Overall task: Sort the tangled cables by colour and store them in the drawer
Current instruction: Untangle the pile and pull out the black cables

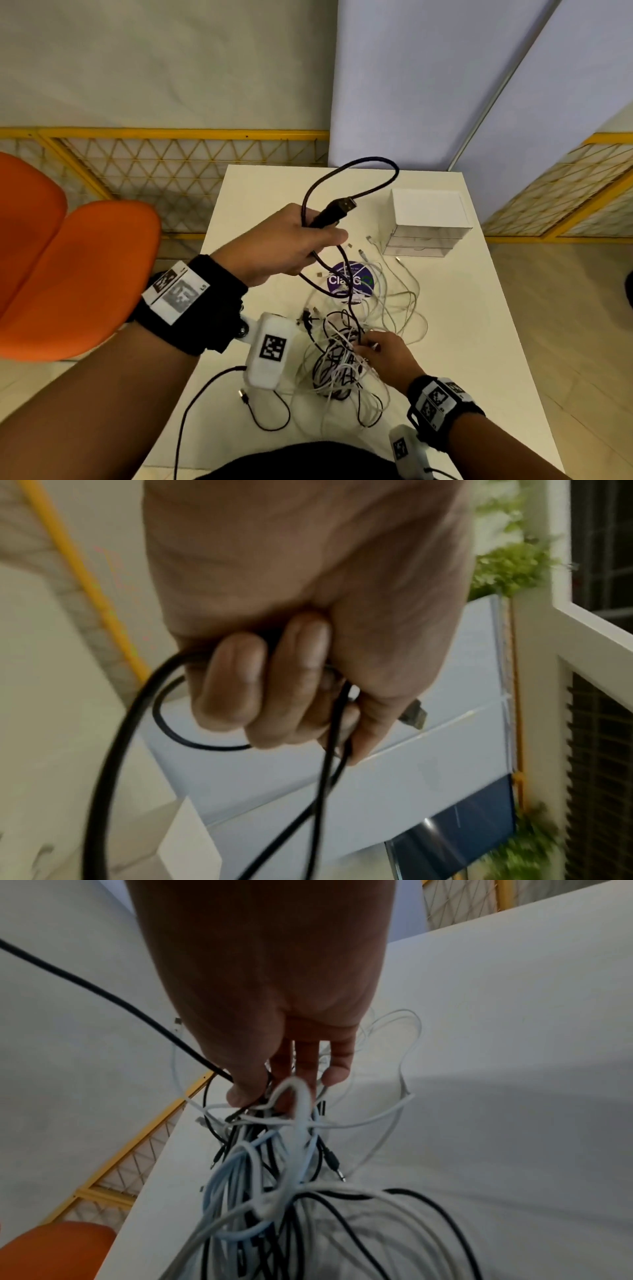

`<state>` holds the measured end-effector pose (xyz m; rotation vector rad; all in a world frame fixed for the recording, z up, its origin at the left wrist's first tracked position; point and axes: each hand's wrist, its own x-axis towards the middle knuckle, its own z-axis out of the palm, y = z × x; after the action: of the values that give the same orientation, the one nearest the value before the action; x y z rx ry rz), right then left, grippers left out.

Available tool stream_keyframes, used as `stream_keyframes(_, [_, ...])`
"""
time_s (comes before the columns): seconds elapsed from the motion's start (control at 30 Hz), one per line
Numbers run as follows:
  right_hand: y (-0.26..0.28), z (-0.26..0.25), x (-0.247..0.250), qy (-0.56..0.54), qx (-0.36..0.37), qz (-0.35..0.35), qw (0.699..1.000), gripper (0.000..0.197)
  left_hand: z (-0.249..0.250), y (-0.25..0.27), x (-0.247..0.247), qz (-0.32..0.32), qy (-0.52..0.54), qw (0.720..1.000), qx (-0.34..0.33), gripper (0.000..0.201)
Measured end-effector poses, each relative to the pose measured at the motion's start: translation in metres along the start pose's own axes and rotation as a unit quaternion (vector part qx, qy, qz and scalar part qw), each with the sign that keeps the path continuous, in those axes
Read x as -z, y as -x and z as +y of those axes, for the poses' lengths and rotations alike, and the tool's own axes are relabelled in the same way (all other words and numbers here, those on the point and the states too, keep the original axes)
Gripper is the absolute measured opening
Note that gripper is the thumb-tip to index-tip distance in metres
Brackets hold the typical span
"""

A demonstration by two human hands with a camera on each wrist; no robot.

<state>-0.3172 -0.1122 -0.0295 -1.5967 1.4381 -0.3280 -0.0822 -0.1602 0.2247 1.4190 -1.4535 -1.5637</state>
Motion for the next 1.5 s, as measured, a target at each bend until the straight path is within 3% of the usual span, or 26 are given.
stream_keyframes(0.07, [-0.003, -0.004, 0.0, 0.008, -0.003, 0.004, 1.0, 0.016, -0.009, -0.001, -0.002, 0.019, 0.016, 0.999, 0.022, 0.036])
stream_keyframes(0.17, [-0.008, -0.007, 0.004, 0.013, 0.01, 0.015, 1.0, 0.026, -0.027, -0.005, -0.007, 0.024, -0.002, 0.998, 0.057, 0.028])
stream_keyframes(0.27, [-0.009, -0.02, 0.01, -0.047, 0.015, 0.011, 0.999, 0.032, -0.056, -0.01, -0.017, 0.046, -0.02, 0.994, 0.095, 0.035])
stream_keyframes(0.33, [-0.009, -0.03, 0.013, -0.094, 0.018, 0.017, 0.995, 0.034, -0.076, -0.015, -0.029, 0.063, -0.009, 0.991, 0.118, 0.028])
stream_keyframes(0.5, [-0.002, -0.057, 0.023, -0.137, 0.064, 0.034, 0.988, 0.03, -0.112, -0.029, -0.064, 0.022, -0.02, 0.988, 0.15, 0.017])
stream_keyframes(0.6, [0.001, -0.063, 0.022, -0.164, 0.095, 0.03, 0.981, 0.024, -0.119, -0.034, -0.083, 0.046, -0.028, 0.99, 0.133, 0.023])
stream_keyframes(0.7, [0.002, -0.058, 0.019, -0.135, 0.102, 0.03, 0.985, 0.029, -0.123, -0.04, -0.089, 0.101, -0.045, 0.985, 0.132, 0.008])
stream_keyframes(0.8, [0.003, -0.052, 0.016, -0.094, 0.11, 0.036, 0.989, 0.035, -0.125, -0.045, -0.089, 0.116, -0.091, 0.979, 0.139, 0.022])
stream_keyframes(0.93, [0.002, -0.047, 0.011, -0.053, 0.062, 0.057, 0.995, 0.025, -0.118, -0.043, -0.086, 0.123, -0.108, 0.98, 0.116, 0.029])
stream_keyframes(1.17, [-0.005, -0.041, 0.004, -0.113, 0.033, 0.055, 0.992, 0.018, -0.084, -0.03, -0.071, 0.138, -0.033, 0.989, 0.037, 0.032])
stream_keyframes(1.37, [-0.013, -0.044, 0.001, -0.138, 0.025, 0.047, 0.989, 0.003, -0.069, -0.016, -0.063, 0.107, 0.007, 0.994, 0.02, 0.029])
stream_keyframes(1.5, [-0.015, -0.048, -0.001, -0.169, 0.004, 0.038, 0.985, 0.013, -0.074, -0.012, -0.058, 0.15, 0.099, 0.983, 0.027, 0.028])
